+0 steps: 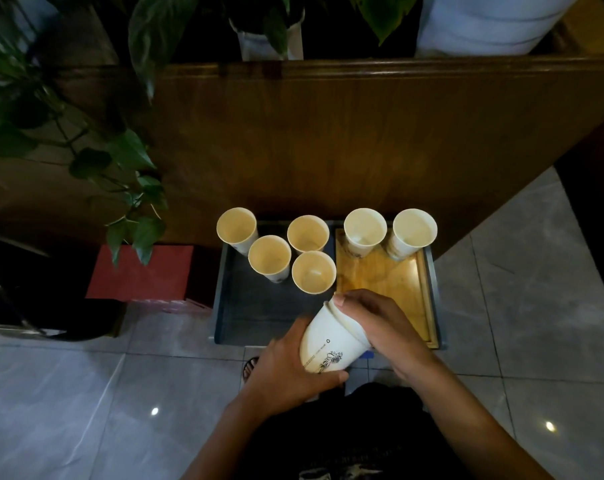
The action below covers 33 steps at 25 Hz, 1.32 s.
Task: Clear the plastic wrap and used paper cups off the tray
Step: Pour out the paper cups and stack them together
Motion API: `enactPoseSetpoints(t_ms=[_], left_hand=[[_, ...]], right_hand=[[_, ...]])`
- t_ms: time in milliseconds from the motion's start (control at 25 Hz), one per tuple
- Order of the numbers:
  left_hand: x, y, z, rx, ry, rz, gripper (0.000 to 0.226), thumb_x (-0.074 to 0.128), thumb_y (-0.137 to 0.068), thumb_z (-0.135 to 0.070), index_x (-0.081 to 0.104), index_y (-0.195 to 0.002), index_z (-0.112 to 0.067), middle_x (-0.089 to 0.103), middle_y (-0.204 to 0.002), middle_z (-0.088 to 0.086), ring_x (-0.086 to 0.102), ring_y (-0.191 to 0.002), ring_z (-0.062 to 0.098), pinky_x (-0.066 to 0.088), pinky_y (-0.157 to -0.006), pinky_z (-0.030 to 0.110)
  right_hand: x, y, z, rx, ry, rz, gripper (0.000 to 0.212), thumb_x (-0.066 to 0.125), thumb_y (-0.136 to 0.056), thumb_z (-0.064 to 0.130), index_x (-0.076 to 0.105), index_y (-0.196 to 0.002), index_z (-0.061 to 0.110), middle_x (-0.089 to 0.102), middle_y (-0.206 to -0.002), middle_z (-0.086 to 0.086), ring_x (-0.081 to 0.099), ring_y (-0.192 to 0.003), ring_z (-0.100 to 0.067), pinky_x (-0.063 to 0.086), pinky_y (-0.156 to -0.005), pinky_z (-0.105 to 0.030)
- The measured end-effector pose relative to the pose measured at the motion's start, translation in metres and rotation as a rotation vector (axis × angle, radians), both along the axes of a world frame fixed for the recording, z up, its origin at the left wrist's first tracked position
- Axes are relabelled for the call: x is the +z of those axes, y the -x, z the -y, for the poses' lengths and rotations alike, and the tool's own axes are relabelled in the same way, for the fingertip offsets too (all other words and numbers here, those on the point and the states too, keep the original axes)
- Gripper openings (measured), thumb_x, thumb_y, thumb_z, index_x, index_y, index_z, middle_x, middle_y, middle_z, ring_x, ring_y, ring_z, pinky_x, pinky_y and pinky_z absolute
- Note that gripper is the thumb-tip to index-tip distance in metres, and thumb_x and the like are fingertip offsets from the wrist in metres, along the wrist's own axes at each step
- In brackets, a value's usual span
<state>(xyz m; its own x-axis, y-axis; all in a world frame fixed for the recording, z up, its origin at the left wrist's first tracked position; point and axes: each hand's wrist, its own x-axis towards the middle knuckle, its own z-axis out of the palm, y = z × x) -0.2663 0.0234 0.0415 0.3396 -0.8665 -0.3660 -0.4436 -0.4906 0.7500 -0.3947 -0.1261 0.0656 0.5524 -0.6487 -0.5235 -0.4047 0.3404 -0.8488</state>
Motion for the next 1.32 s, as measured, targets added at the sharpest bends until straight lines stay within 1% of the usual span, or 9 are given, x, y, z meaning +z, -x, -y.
enactPoseSetpoints(t_ms=[240, 400, 480, 640, 800, 920, 1080, 1200, 1320], left_hand=[[-0.003, 0.001, 0.002, 0.004, 0.032, -0.023, 0.083, 0.077, -0.056, -0.079, 0.039, -0.125, -0.053, 0.062, -0.103, -0.024, 0.062, -0.090, -0.001, 0.055, -0.067, 0.020], [-0.009, -0.001, 0.000, 0.018, 0.069, 0.013, 0.082, 0.078, -0.055, -0.079, 0.038, -0.124, -0.057, 0.062, -0.106, -0.029, 0.061, -0.095, -0.007, 0.054, -0.070, 0.016], [-0.015, 0.000, 0.000, 0.031, 0.092, 0.025, 0.084, 0.080, -0.055, -0.076, 0.039, -0.125, -0.055, 0.060, -0.112, -0.031, 0.059, -0.100, -0.010, 0.056, -0.075, 0.017], [-0.024, 0.003, 0.006, 0.109, 0.119, 0.100, 0.082, 0.080, -0.063, -0.067, 0.030, -0.127, -0.056, 0.046, -0.115, -0.048, 0.050, -0.104, -0.023, 0.041, -0.068, -0.004], [-0.037, -0.002, -0.005, 0.188, 0.186, 0.081, 0.072, 0.078, -0.069, -0.060, 0.030, -0.121, -0.070, 0.057, -0.112, -0.031, 0.058, -0.104, -0.012, 0.052, -0.076, 0.008], [-0.043, -0.009, -0.014, 0.198, 0.218, 0.093, 0.081, 0.086, -0.058, -0.060, 0.038, -0.123, -0.058, 0.057, -0.113, -0.026, 0.057, -0.104, -0.011, 0.054, -0.077, 0.012], [-0.047, -0.024, -0.014, 0.146, 0.130, 0.205, 0.084, 0.075, -0.058, -0.066, 0.040, -0.129, -0.039, 0.041, -0.105, -0.030, 0.048, -0.096, -0.016, 0.037, -0.064, 0.005], [-0.054, -0.040, -0.017, 0.115, 0.087, 0.379, 0.061, 0.059, -0.076, -0.062, 0.047, -0.129, -0.035, 0.046, -0.107, -0.025, 0.049, -0.101, -0.006, 0.034, -0.073, 0.002], [-0.063, -0.061, -0.026, 0.140, 0.190, 0.398, 0.048, 0.059, -0.087, -0.044, 0.047, -0.131, -0.030, 0.048, -0.115, -0.018, 0.045, -0.106, 0.000, 0.042, -0.088, 0.015]], right_hand=[[-0.002, -0.002, -0.005, 0.021, 0.023, -0.008, 0.044, 0.070, -0.072, 0.063, 0.076, -0.093, 0.024, 0.077, -0.091, 0.003, 0.072, -0.093, -0.020, 0.052, -0.082, -0.037], [-0.002, -0.006, -0.012, 0.097, 0.079, -0.064, 0.056, 0.067, -0.061, 0.073, 0.071, -0.099, 0.032, 0.075, -0.093, 0.014, 0.068, -0.087, 0.000, 0.049, -0.075, -0.025], [-0.005, -0.011, -0.019, 0.163, 0.209, -0.124, 0.060, 0.065, -0.060, 0.075, 0.067, -0.105, 0.035, 0.073, -0.099, 0.017, 0.066, -0.091, 0.004, 0.048, -0.076, -0.022], [-0.020, -0.026, -0.040, 0.320, 0.640, -0.236, 0.071, 0.055, -0.071, 0.081, 0.052, -0.127, 0.038, 0.064, -0.120, 0.017, 0.060, -0.107, -0.003, 0.045, -0.082, -0.015], [-0.034, -0.037, -0.050, 0.452, 0.739, -0.293, 0.082, 0.041, -0.074, 0.091, 0.042, -0.135, 0.038, 0.059, -0.133, 0.012, 0.058, -0.119, -0.009, 0.045, -0.086, -0.020], [-0.036, -0.052, -0.047, 0.412, 0.584, -0.272, 0.080, 0.036, -0.075, 0.093, 0.053, -0.130, 0.037, 0.065, -0.128, 0.011, 0.062, -0.115, -0.010, 0.049, -0.089, -0.028], [-0.043, -0.081, -0.050, 0.348, 0.431, -0.297, 0.055, 0.035, -0.085, 0.073, 0.061, -0.111, 0.031, 0.069, -0.112, 0.006, 0.065, -0.107, -0.015, 0.050, -0.088, -0.033], [-0.050, -0.098, -0.067, 0.352, 0.555, -0.354, 0.048, 0.028, -0.088, 0.070, 0.052, -0.113, 0.036, 0.064, -0.115, 0.006, 0.061, -0.107, -0.014, 0.052, -0.089, -0.032], [-0.058, -0.121, -0.084, 0.338, 0.876, -0.446, 0.042, 0.030, -0.095, 0.063, 0.050, -0.117, 0.034, 0.063, -0.113, 0.003, 0.059, -0.105, -0.015, 0.054, -0.084, -0.030]])
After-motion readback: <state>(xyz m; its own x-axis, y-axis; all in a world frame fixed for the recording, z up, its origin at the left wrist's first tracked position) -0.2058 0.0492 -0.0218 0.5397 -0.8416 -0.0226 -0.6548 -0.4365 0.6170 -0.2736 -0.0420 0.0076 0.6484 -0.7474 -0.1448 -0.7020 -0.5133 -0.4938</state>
